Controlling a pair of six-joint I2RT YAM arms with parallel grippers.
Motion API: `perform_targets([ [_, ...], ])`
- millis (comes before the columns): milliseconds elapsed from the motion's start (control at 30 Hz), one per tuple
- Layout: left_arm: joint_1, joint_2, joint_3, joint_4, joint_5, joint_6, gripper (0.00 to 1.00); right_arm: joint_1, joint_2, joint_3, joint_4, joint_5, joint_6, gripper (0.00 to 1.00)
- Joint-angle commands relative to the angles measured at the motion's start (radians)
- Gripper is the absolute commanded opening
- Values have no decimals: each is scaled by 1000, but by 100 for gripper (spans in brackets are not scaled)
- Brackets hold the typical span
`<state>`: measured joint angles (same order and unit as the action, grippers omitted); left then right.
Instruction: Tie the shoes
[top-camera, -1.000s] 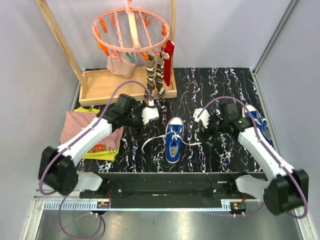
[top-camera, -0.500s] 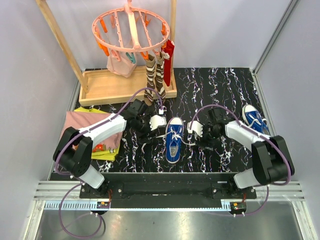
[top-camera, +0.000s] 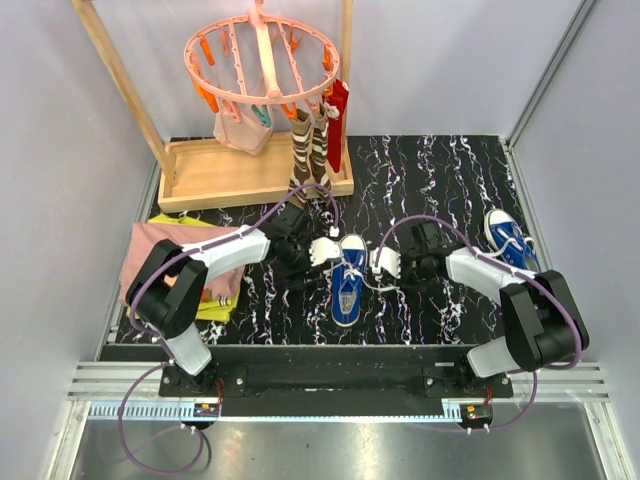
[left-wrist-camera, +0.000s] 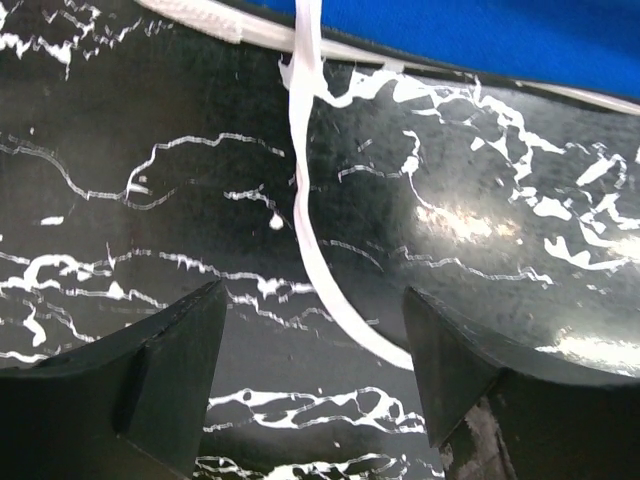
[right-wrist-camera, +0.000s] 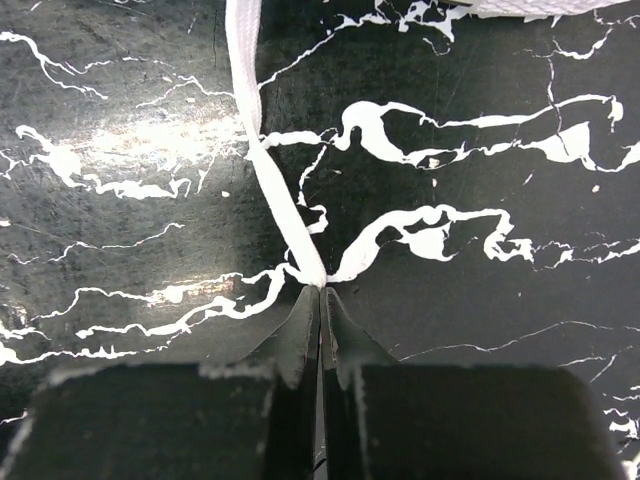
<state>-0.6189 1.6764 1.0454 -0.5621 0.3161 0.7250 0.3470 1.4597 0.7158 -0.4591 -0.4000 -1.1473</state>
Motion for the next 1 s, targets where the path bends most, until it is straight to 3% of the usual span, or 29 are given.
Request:
perform_targets([
  [0,-28,40,54,57,-60,-6,74,4,-36,-41,23,72,20,0],
  [100,-47,75,70,68,-100,-10,70,4,-67,-52,25,87,41,0],
  [167,-50,98,80,54,-120,-12,44,4,-93,-65,23,102,44,0],
  [267,-39,66,35,24,-150,16,12,0,-133,-84,25,142,34,0],
  [367,-10,-7,-17,-30,-140,47,0,-11,-170,-102,23,170,15,0],
  [967,182,-368,-120,-147,-72,76,0,-128,-246,-7,-33,182,8,0],
])
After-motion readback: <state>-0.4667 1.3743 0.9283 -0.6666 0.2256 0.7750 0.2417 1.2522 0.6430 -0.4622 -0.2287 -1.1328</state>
